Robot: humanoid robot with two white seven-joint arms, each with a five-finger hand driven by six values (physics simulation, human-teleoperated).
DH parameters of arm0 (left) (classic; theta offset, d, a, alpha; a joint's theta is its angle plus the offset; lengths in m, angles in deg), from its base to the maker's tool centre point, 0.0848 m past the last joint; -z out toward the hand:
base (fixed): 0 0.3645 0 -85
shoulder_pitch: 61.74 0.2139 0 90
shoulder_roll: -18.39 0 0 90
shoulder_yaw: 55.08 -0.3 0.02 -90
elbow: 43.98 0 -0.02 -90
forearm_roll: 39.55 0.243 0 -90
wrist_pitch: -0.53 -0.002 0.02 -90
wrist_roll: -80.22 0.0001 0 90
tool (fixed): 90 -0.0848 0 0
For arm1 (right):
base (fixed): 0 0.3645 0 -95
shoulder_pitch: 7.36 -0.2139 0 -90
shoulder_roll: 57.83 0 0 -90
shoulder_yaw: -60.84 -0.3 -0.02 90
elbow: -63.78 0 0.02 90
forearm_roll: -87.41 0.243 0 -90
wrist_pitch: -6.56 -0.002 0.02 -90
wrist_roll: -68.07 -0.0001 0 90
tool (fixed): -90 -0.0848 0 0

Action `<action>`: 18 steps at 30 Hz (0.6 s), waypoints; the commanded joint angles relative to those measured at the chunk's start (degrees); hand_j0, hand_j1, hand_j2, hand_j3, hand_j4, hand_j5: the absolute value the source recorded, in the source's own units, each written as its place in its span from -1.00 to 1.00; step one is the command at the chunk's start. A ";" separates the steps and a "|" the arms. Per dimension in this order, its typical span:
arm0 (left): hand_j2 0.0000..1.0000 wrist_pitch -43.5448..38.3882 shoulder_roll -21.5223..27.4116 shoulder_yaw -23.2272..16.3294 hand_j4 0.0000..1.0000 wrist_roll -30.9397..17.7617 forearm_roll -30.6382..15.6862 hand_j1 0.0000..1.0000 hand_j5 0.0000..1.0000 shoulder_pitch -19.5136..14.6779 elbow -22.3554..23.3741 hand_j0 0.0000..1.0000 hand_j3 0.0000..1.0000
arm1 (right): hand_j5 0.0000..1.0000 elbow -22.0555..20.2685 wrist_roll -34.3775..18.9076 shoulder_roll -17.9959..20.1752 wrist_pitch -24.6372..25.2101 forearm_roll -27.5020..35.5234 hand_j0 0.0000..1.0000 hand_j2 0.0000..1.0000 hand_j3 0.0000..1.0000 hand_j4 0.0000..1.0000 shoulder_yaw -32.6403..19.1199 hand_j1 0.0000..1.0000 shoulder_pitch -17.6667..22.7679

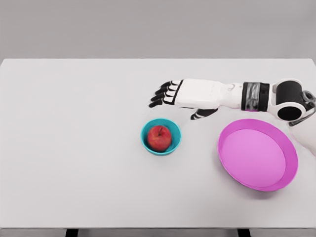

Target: Put the apple from the pink plate into the blue bowl with your right arm

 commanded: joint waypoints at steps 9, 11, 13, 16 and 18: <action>1.00 -0.02 0.00 0.02 1.00 -0.01 0.01 1.00 1.00 0.09 0.00 1.00 1.00 | 1.00 6.90 0.03 6.06 0.18 3.60 1.00 1.00 1.00 1.00 -26.20 1.00 10.19; 1.00 0.06 0.00 0.02 1.00 -0.01 0.01 1.00 1.00 0.09 0.00 1.00 1.00 | 1.00 8.40 0.03 3.33 0.18 3.60 1.00 1.00 1.00 1.00 -30.24 1.00 12.39; 1.00 0.06 0.00 0.02 1.00 -0.01 0.01 1.00 1.00 0.09 0.00 1.00 1.00 | 1.00 8.93 0.03 2.80 0.18 3.60 1.00 1.00 1.00 1.00 -32.01 1.00 13.80; 1.00 0.06 0.00 0.02 1.00 -0.01 0.01 1.00 1.00 0.09 0.00 1.00 1.00 | 1.00 11.04 0.03 1.83 0.18 3.43 1.00 1.00 1.00 1.00 -31.92 1.00 14.15; 1.00 0.06 0.00 0.02 1.00 -0.01 0.01 1.00 1.00 0.09 0.00 1.00 1.00 | 1.00 12.97 0.03 1.14 0.18 3.34 1.00 1.00 1.00 1.00 -31.83 1.00 14.15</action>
